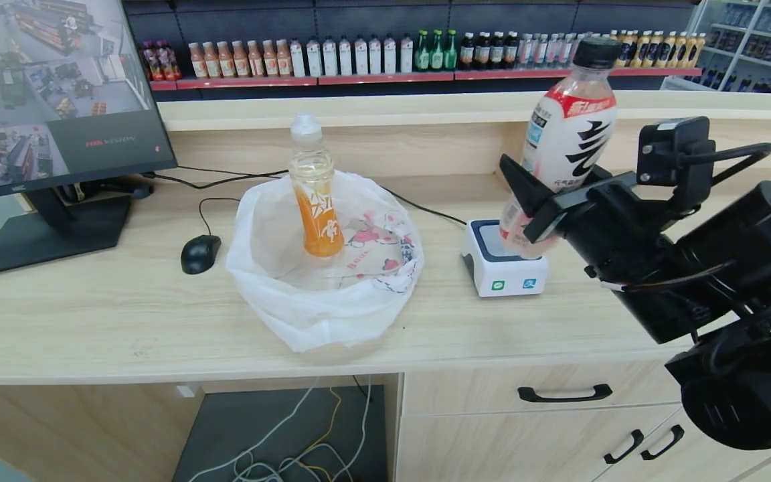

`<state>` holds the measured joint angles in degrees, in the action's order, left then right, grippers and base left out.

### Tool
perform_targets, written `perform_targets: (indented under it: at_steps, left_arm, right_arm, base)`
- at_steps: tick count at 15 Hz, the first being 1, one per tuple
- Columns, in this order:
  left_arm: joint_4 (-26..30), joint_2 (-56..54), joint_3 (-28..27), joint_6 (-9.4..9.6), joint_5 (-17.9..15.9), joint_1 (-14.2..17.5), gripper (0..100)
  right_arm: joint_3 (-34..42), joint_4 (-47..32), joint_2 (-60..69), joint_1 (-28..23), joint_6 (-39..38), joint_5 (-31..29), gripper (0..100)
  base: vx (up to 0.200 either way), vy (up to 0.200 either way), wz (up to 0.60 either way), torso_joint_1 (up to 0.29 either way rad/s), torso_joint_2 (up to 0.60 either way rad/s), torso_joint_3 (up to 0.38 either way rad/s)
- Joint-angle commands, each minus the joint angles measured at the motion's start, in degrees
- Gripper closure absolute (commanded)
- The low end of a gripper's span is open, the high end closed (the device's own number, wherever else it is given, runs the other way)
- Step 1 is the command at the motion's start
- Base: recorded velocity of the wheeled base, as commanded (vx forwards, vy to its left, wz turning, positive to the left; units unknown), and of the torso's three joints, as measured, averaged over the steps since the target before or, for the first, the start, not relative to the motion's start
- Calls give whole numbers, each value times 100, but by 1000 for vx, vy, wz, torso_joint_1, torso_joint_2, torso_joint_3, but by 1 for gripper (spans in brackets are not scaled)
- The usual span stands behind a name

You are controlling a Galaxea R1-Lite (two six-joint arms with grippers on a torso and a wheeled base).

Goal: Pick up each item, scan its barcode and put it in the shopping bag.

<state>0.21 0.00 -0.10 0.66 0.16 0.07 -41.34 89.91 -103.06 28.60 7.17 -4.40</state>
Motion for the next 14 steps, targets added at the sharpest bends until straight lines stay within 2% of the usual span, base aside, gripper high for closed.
perform_targets:
  at_steps: [1, 2, 14]
  left_arm:
    - [-3, 0, 1, -4, 2, 1, 0]
    - [-3, 0, 1, -4, 2, 1, 0]
    - [6, 0, 1, 4, 2, 1, 0]
  right_arm:
    - [231, 9, 40, -21, -225, -500, 100]
    - [205, 9, 40, -39, -233, -518, 100]
    - [-252, 9, -127, -135, -356, -536, 100]
  base:
    - [0, 0, 0, 0, 0, 0]
    - [0, 0, 0, 0, 0, 0]
    - [0, 200, 0, 1, 2, 2]
